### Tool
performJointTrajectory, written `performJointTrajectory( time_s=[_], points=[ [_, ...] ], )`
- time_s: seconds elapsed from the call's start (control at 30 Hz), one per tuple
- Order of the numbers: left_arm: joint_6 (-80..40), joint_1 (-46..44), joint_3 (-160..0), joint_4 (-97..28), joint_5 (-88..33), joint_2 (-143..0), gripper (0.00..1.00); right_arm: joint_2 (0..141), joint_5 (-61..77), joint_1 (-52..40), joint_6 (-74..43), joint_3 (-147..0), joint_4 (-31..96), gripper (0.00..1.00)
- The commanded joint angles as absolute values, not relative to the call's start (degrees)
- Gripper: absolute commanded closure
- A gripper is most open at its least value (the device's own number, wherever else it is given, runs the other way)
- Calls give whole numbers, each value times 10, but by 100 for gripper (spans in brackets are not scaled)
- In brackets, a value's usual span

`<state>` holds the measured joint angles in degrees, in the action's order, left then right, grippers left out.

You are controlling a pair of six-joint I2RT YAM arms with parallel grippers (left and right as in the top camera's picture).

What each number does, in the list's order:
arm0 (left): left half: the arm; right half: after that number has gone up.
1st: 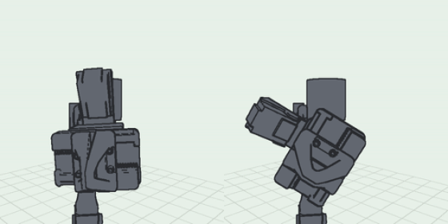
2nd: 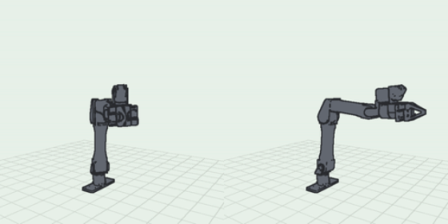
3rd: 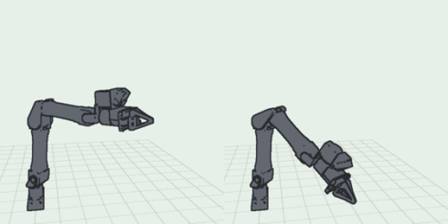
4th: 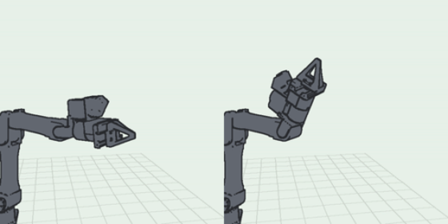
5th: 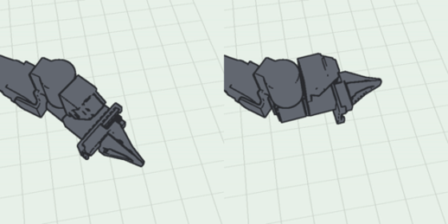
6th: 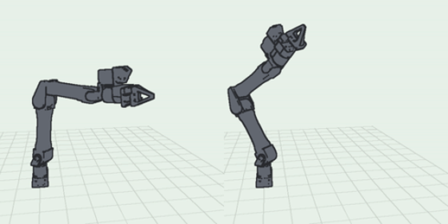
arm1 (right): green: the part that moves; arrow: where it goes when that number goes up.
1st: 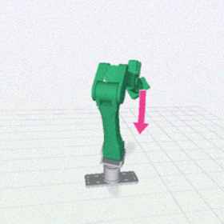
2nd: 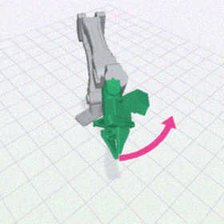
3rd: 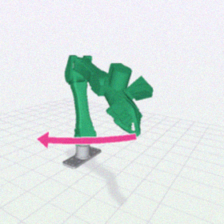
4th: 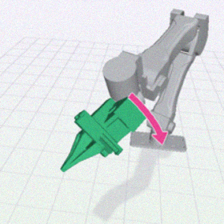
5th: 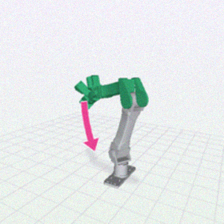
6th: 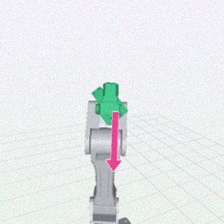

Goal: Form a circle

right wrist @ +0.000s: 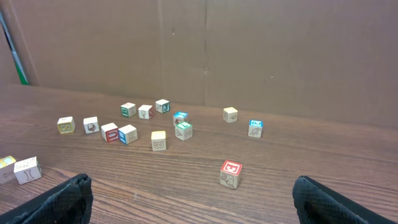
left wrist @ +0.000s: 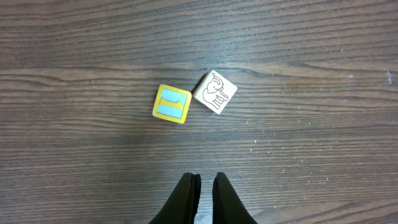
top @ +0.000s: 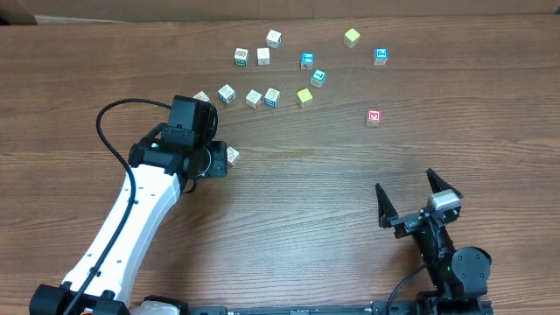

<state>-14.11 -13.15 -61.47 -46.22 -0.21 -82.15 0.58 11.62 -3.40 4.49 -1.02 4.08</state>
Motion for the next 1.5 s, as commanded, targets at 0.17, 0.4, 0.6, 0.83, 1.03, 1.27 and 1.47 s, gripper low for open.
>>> performJointTrajectory(
  time_s=[0.17,0.4,0.6,0.83,1.03,1.27,1.47],
  points=[
    [-170,-132,-611,-460,1,-824,92,2,116,-33,45,-4,37,0],
    [-170,-132,-611,-458,1,-824,92,2,116,-33,45,-4,37,0],
    [-170,-132,-611,-457,-2,-824,95,2,116,-33,45,-4,37,0],
    [-169,-132,-611,-456,-35,-824,96,2,116,-33,45,-4,37,0],
    [-167,-132,-609,-457,-35,-824,96,2,116,-33,45,-4,37,0],
    [-167,-132,-599,-445,-35,-824,96,2,116,-33,45,-4,37,0],
    [-167,-132,-595,-445,-34,-824,96,2,116,-33,45,-4,37,0]
  ],
)
